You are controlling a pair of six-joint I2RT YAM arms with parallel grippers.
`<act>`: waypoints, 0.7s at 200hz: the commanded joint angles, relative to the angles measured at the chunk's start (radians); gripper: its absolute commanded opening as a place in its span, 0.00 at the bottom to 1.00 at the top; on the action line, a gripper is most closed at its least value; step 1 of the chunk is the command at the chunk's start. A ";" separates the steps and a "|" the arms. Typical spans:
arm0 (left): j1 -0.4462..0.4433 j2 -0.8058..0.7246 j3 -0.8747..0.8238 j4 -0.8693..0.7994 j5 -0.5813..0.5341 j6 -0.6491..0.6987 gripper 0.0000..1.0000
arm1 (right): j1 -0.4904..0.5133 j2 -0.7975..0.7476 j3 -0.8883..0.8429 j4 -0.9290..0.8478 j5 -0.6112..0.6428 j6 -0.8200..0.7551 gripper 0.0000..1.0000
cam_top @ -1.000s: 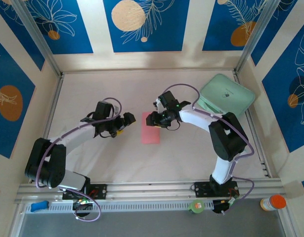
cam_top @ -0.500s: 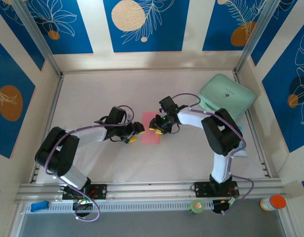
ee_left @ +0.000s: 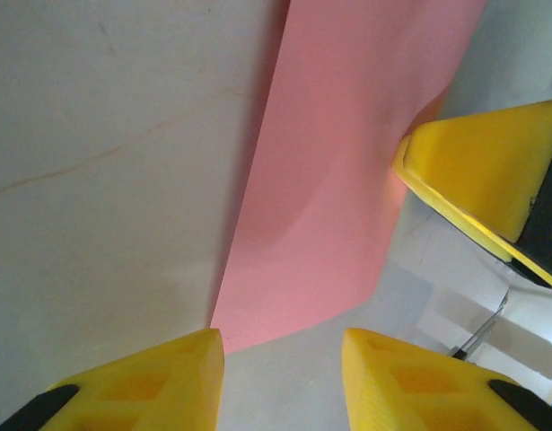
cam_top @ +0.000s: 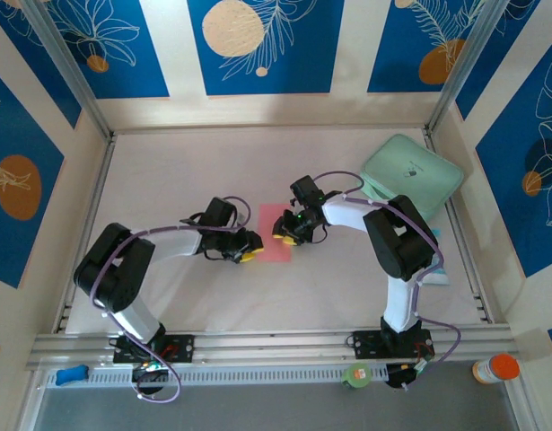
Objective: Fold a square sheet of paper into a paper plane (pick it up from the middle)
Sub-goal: Third fold the triangle at the center of the table.
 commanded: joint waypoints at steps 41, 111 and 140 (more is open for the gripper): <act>-0.009 0.043 0.074 -0.074 -0.019 0.089 0.40 | -0.006 0.057 -0.002 -0.071 0.060 -0.026 0.36; 0.025 0.123 0.200 -0.139 -0.061 0.186 0.40 | -0.013 0.065 -0.004 -0.068 0.046 -0.026 0.35; 0.024 0.154 0.230 -0.164 -0.083 0.209 0.41 | -0.013 0.065 -0.005 -0.067 0.044 -0.027 0.35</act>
